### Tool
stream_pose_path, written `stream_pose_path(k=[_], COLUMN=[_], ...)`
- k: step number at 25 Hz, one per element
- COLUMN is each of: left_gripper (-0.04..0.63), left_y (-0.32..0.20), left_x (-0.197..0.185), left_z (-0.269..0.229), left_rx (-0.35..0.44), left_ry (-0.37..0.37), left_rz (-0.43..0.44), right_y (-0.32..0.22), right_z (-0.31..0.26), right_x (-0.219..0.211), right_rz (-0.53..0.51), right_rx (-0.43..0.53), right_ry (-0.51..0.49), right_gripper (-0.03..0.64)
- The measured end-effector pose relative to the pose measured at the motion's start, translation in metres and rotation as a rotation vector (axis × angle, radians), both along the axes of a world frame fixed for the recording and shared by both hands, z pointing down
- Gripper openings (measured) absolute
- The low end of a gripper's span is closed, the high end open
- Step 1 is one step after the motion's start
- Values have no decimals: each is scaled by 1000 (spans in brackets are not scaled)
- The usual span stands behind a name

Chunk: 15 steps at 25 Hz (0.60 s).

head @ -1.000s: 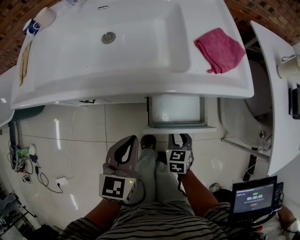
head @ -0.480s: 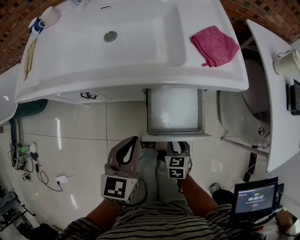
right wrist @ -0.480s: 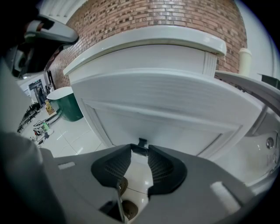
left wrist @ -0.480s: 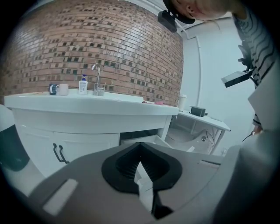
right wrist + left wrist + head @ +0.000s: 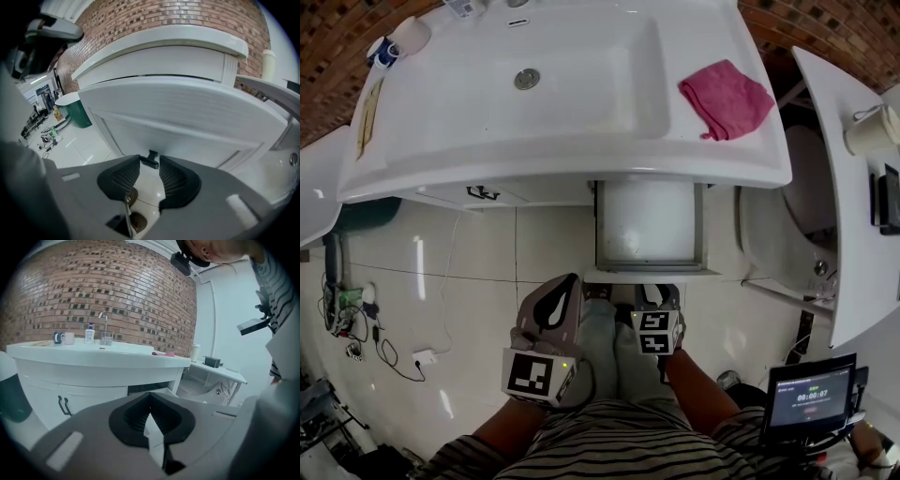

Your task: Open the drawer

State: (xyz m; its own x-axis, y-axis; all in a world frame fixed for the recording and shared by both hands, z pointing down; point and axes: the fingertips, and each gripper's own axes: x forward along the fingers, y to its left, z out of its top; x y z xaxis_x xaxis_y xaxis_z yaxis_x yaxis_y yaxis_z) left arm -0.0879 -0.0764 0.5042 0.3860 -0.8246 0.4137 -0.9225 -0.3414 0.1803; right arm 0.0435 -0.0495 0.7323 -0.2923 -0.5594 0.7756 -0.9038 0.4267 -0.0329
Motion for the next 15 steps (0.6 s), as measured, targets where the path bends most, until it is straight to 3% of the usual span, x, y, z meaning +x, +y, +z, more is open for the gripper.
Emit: stream_pose_path(k=[8,13,15], left_gripper=[15,15,15], left_y=[-4,-4,-4], left_x=[0,-4,-5], left_z=[-36,-89,-119], left_rx=[-8,32,57], left_ry=[-4,-12,-21], left_rz=[6,43,47], right_y=[26,18,9], right_z=[-57,-180,-238], right_x=[15,14,14], right_rz=[-78,-126,-118], right_rx=[-48,127,206], right_ry=[-19,-22,-52], right_gripper=[125,11,2])
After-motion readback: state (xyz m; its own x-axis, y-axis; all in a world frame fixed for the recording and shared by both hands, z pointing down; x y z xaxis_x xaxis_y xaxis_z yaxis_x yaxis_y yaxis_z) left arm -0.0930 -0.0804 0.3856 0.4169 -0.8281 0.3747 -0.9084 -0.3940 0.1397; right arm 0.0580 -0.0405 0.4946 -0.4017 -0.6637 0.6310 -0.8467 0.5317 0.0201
